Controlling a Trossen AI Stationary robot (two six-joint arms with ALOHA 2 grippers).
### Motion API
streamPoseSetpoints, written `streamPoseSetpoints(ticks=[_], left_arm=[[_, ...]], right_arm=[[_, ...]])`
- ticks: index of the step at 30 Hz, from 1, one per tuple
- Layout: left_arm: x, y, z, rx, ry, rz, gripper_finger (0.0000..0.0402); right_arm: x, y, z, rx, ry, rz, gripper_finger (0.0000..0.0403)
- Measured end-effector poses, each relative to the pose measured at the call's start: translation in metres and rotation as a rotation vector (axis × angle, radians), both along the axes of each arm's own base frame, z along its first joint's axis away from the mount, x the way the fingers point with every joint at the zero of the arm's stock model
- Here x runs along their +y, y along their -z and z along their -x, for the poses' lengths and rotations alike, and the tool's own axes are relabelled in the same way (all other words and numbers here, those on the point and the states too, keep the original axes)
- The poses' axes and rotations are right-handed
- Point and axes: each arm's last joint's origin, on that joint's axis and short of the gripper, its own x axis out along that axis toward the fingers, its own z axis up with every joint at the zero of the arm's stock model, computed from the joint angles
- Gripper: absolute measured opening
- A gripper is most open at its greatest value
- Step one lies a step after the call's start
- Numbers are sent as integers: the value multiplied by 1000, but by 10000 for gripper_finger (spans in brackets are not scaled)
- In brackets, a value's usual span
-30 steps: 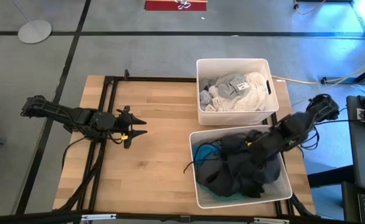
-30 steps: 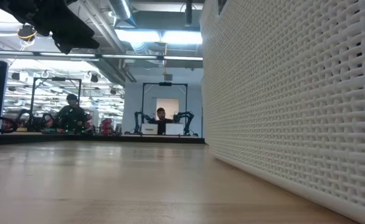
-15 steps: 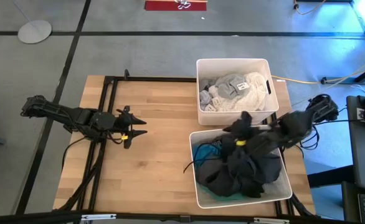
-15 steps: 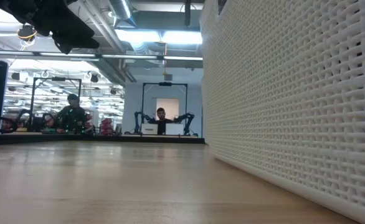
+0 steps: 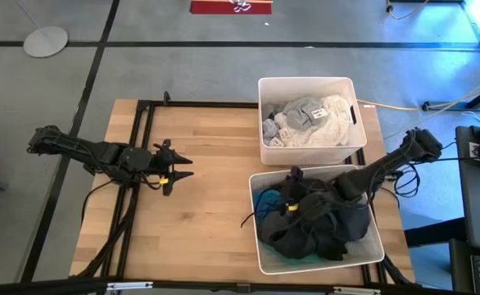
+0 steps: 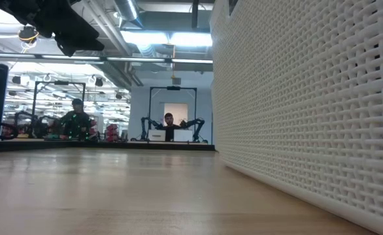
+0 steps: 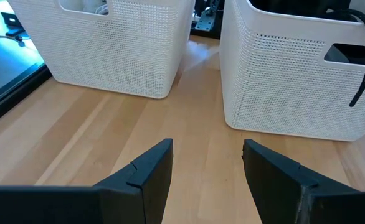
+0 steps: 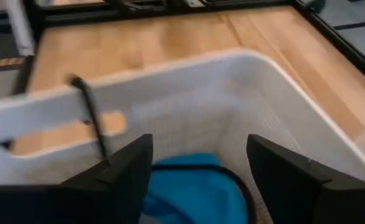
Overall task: Sort clothes
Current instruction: Return to Home Position
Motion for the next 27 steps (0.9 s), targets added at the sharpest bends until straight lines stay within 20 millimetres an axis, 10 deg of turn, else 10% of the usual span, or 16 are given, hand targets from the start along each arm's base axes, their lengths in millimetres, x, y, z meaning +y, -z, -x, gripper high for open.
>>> streamPoseSetpoints(ticks=[18, 27], left_arm=[[0, 0, 0, -1, -3, 8, 182], [0, 0, 0, 1, -3, 7, 182]], right_arm=[[-16, 115, 34, 170, 49, -73, 262], [-26, 142, 50, 238, 111, -71, 262]])
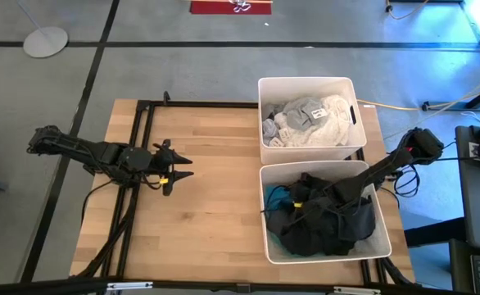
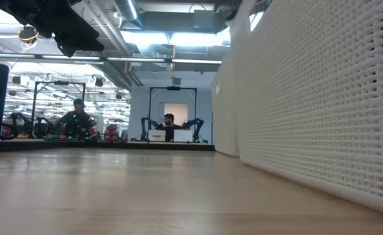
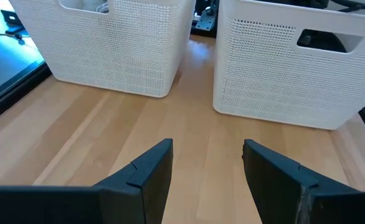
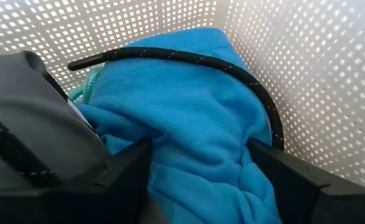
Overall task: Sort clothes
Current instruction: Return to Home Position
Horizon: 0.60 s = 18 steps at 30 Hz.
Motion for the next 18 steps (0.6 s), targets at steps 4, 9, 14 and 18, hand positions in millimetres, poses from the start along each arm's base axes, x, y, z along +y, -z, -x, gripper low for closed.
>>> streamPoseSetpoints(ticks=[4, 9, 14, 18], left_arm=[[0, 1, -1, 8, 0, -2, 182], [-1, 12, -4, 50, -8, 5, 182], [-1, 13, -5, 49, -16, 21, 182], [-1, 12, -5, 39, -14, 19, 182]], right_arm=[[-3, 8, 5, 17, 1, 3, 262], [-4, 10, 7, -3, 7, -7, 262], [3, -25, -5, -29, -68, -8, 262], [7, -75, -10, -90, -94, -41, 262]])
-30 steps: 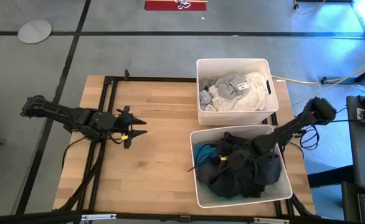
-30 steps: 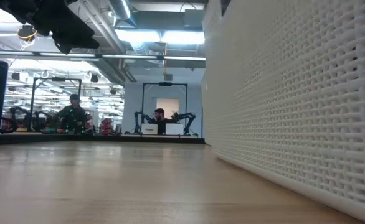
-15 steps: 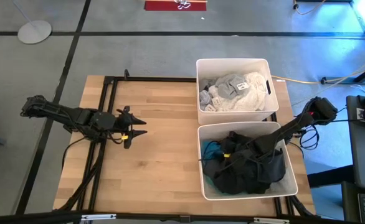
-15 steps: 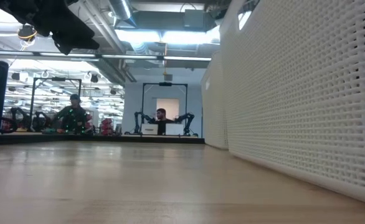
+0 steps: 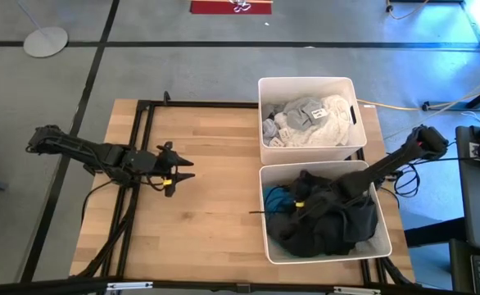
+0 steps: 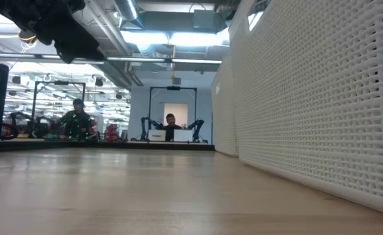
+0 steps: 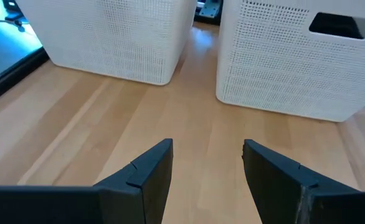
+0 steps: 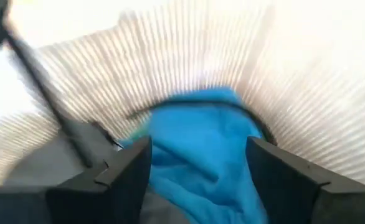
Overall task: Sort clothes
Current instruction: Return to Home Position
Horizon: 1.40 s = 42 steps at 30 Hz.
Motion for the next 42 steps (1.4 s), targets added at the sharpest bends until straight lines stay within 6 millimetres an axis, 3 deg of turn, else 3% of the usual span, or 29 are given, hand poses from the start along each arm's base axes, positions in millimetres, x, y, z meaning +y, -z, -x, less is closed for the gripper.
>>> streamPoseSetpoints(ticks=[7, 13, 20, 23, 26, 30, 33, 38, 42], left_arm=[[0, -1, 0, -3, 7, -13, 182], [-1, -8, -3, -75, 27, -41, 182], [-1, -15, -5, -142, 48, -85, 172], [2, -19, -1, -168, 64, -110, 139], [7, -27, 7, -219, 86, -137, 90], [15, -35, 28, -272, 114, -174, 22], [20, -38, 45, -331, 110, -177, 6], [22, -29, 67, -428, 101, -159, 12], [23, -18, 74, -462, 92, -137, 2]], right_arm=[[-3, -81, 5, -58, -4, -4, 262], [-3, -126, 0, -242, 40, 9, 262], [-15, -136, -13, -339, 43, 73, 261], [-27, -143, -13, -357, -10, 68, 244], [-45, -153, -5, -378, -31, 93, 195], [-70, -166, 15, -393, -47, 137, 92], [-81, -174, 38, -417, -47, 160, 18], [-87, -166, 71, -507, -57, 173, 31], [-92, -145, 94, -527, -43, 149, 32]])
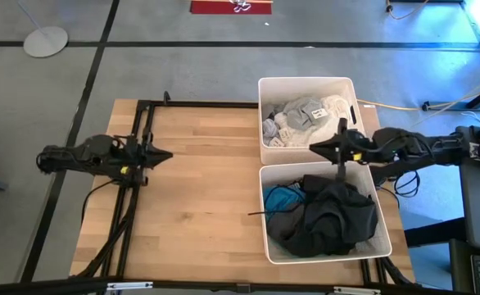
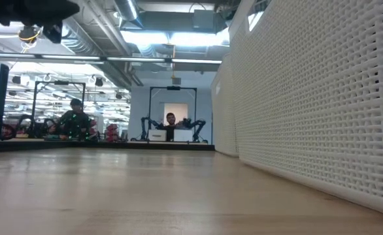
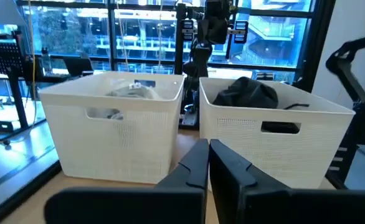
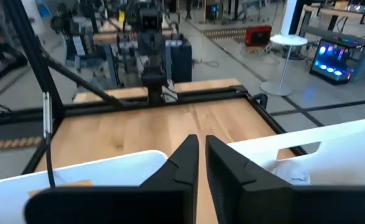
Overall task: Sort clothes
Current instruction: Return to Home Position
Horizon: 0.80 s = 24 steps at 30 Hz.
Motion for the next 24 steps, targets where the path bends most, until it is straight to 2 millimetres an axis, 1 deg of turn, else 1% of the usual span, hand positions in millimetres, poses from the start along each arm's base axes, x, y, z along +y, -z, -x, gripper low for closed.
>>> streamPoseSetpoints(ticks=[5, 9, 11, 14, 17, 19, 24], left_arm=[[0, 16, 0, -1, 0, 20, 6], [0, 30, -3, 23, -2, 46, 2], [0, 34, -4, 28, -2, 60, 2], [0, 36, -5, 31, -1, 69, 7], [0, 37, -5, 30, -2, 72, 9], [0, 36, -5, 20, -1, 73, 7], [0, 34, -5, 1, -1, 73, 1]], right_arm=[[-4, 26, 22, -95, -1, -12, 17], [-7, 53, 38, -180, -3, -12, 9], [-9, 64, 43, -224, -5, -13, 8], [-8, 83, 47, -282, -62, 8, 8], [-6, 95, 49, -335, -128, 35, 8], [-5, 104, 51, -340, -163, 35, 7], [-5, 121, 52, -360, -184, 36, 8]])
